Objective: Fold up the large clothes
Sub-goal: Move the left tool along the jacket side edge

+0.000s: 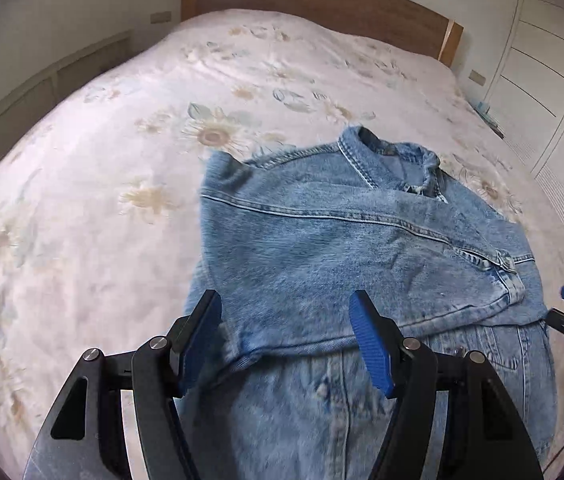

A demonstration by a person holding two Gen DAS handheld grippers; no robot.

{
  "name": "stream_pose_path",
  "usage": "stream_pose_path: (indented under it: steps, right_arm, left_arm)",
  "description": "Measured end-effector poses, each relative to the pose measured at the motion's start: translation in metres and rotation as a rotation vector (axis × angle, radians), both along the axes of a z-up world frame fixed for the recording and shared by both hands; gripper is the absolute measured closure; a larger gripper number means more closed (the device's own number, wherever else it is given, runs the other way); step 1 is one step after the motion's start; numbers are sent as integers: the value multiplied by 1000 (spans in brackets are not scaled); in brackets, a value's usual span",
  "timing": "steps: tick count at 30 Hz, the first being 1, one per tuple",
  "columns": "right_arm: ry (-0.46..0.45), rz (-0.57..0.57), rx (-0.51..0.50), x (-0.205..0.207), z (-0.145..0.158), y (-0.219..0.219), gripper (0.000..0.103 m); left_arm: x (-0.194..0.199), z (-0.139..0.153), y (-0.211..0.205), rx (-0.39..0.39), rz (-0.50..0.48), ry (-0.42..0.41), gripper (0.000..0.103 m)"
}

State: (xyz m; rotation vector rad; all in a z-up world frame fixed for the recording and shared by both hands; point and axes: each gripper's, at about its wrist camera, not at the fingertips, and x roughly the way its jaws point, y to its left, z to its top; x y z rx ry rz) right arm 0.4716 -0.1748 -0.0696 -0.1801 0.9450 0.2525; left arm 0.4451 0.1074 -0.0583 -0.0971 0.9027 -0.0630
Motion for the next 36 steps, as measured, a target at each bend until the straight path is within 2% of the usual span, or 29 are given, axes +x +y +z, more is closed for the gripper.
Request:
stream_pose_path:
  steps: [3, 5, 7, 12, 15, 20, 25, 36]
  right_arm:
    - [-25, -23, 21, -34, 20, -19, 32]
    - [-40, -43, 33, -52, 29, -34, 32]
    - [-61, -65, 42, -77, 39, -51, 31]
    - [-61, -134, 94, -126, 49, -93, 31]
    - [-57, -165, 109, -153, 48, -112, 30]
    - [-36, -196, 128, -184, 38, -128, 30]
    - [18, -205, 161, -199, 14, -130, 28]
    - [174, -232, 229, -198, -55, -131, 26]
  left_arm:
    - [-25, 19, 12, 4, 22, -15, 42]
    - [-40, 30, 18, 12, 37, -32, 36]
    - [-55, 40, 26, 8, 47, -47, 34]
    - [-97, 52, 44, -9, 70, -55, 33]
    - [-119, 51, 55, -32, 90, -44, 27]
    - [-153, 39, 73, -79, 128, -17, 27]
    - [-173, 17, 79, -112, 141, 28, 27]
    - [-171, -59, 71, -183, 144, 195, 27]
